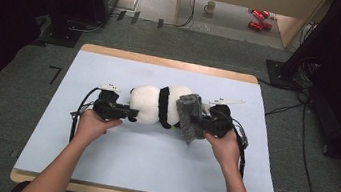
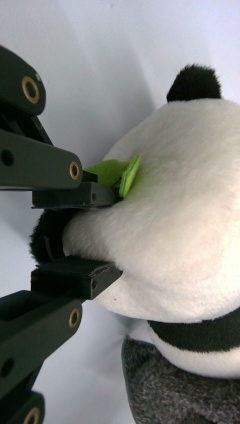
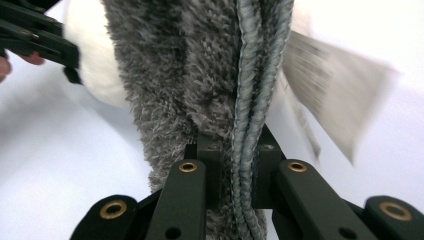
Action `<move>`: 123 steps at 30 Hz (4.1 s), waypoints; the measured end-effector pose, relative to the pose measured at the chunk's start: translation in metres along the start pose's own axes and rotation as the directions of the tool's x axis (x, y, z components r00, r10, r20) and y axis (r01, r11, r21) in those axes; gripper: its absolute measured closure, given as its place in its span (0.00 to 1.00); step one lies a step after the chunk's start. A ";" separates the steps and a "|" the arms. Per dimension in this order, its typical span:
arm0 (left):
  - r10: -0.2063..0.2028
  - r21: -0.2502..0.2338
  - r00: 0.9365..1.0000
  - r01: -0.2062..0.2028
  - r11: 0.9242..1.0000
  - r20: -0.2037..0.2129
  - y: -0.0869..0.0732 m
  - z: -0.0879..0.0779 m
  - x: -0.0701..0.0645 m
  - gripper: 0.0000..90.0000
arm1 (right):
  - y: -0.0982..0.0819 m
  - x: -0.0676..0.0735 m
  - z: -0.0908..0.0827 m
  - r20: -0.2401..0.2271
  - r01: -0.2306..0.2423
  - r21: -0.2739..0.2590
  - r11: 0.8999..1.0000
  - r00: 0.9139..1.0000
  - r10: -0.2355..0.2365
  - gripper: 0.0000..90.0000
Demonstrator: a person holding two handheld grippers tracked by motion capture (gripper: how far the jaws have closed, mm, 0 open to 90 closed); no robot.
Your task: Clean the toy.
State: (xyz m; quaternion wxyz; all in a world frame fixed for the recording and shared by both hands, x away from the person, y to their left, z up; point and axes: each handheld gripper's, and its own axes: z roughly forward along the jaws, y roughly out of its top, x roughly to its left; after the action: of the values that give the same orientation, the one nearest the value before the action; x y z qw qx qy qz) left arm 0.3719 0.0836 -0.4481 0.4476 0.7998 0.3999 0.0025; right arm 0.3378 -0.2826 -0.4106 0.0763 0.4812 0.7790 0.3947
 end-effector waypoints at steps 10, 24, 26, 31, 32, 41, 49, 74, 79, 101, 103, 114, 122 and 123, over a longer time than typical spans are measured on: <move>0.019 -0.042 1.000 -0.020 0.999 -0.020 -0.007 0.002 -0.005 0.76 | 0.032 -0.018 -0.033 -0.001 -0.031 -0.115 0.993 1.000 0.031 0.90; 0.024 -0.040 0.998 -0.026 0.999 -0.052 -0.014 0.002 -0.009 0.75 | 0.047 -0.028 0.018 -0.016 -0.031 -0.049 0.998 0.999 0.030 0.89; 0.031 -0.042 0.998 -0.033 0.999 -0.054 -0.015 0.002 -0.009 0.75 | 0.044 -0.029 0.022 -0.006 -0.037 -0.044 0.998 0.999 0.036 0.89; 0.034 -0.043 0.998 -0.036 0.998 -0.049 -0.017 0.003 -0.009 0.74 | 0.035 -0.028 0.026 -0.002 -0.051 -0.056 0.997 0.999 0.051 0.89; 0.034 -0.043 0.998 -0.036 0.998 -0.047 -0.017 0.003 -0.009 0.74 | 0.032 -0.028 0.026 0.002 -0.050 -0.060 0.997 0.999 0.050 0.89; 0.012 -0.044 0.999 -0.014 0.999 -0.029 -0.017 0.004 -0.004 0.73 | 0.010 -0.037 0.041 0.034 -0.100 0.035 0.994 0.995 0.099 0.90; 0.012 -0.042 1.000 -0.013 0.999 -0.021 -0.016 0.005 -0.001 0.73 | -0.009 -0.044 0.066 -0.003 -0.165 0.122 0.979 0.986 0.167 0.90; -0.006 -0.043 1.000 0.005 0.999 -0.022 -0.020 0.005 -0.003 0.71 | 0.038 -0.052 -0.021 -0.037 -0.149 -0.119 0.982 0.989 0.146 0.90; 0.000 -0.046 1.000 -0.001 0.999 -0.026 -0.022 0.005 -0.004 0.71 | 0.046 -0.039 -0.015 -0.064 -0.116 -0.133 0.984 0.992 0.108 0.90; 0.001 -0.048 1.000 -0.002 0.999 -0.020 -0.022 0.006 -0.001 0.71 | 0.017 -0.038 0.045 0.036 -0.106 0.040 0.994 0.994 0.104 0.90; 0.002 -0.043 1.000 -0.003 0.999 -0.023 -0.021 0.005 0.001 0.70 | 0.011 -0.038 0.054 0.036 -0.115 0.098 0.989 0.993 0.112 0.90; 0.005 -0.053 1.000 -0.006 0.999 -0.023 -0.014 0.005 0.006 0.70 | -0.003 -0.037 0.066 0.034 -0.101 0.184 0.978 0.995 0.096 0.90; -0.014 -0.063 1.000 0.013 0.998 -0.007 -0.012 0.005 0.010 0.70 | -0.001 -0.050 0.041 0.059 -0.134 0.123 0.983 0.990 0.128 0.90; -0.013 -0.063 1.000 0.012 0.998 -0.009 -0.012 0.005 0.011 0.70 | 0.001 -0.051 0.035 0.058 -0.142 0.102 0.985 0.989 0.137 0.90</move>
State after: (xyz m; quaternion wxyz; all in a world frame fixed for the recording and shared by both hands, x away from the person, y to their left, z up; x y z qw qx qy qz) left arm 0.3735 0.0901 -0.4632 0.4708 0.7828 0.4066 0.0159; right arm 0.3824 -0.3044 -0.4470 0.0426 0.5479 0.7610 0.3449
